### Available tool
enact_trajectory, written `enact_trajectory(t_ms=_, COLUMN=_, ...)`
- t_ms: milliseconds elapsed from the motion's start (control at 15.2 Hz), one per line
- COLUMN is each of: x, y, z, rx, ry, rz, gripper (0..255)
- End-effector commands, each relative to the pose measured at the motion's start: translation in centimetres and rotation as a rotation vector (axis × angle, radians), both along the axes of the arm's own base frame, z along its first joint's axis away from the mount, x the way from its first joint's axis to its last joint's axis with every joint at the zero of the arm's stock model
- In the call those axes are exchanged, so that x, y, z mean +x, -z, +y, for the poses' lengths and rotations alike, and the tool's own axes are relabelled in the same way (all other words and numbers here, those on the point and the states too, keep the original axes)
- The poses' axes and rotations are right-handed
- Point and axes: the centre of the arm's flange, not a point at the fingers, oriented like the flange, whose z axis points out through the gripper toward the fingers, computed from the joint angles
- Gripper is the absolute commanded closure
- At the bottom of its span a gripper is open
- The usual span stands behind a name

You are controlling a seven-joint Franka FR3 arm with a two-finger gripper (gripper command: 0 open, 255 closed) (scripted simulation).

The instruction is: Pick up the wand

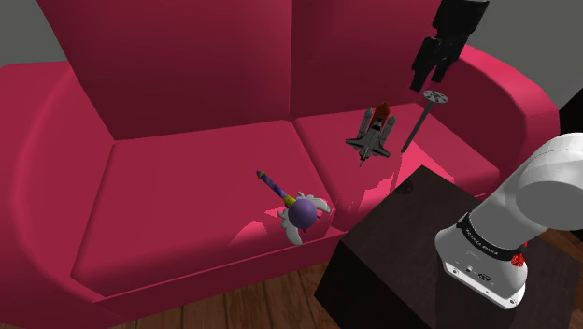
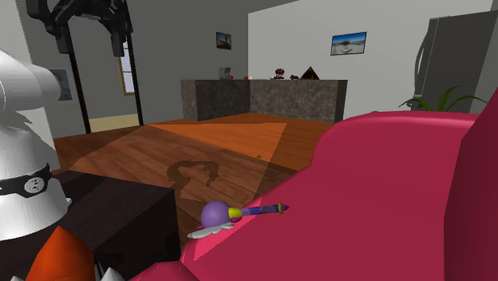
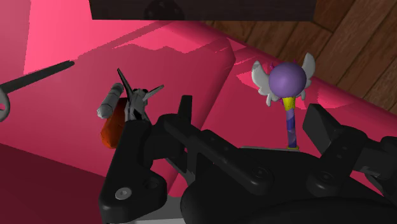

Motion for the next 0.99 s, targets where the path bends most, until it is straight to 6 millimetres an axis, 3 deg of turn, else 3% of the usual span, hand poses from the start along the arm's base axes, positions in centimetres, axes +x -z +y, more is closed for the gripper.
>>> enact_trajectory(t_ms=0, x=0.0, y=0.0, z=0.0, rx=0.000, ry=0.000, rz=0.000, gripper=0)
enact_trajectory(t_ms=924, x=7.1, y=14.3, z=10.5, rx=-0.075, ry=-0.063, rz=-0.005, gripper=0)
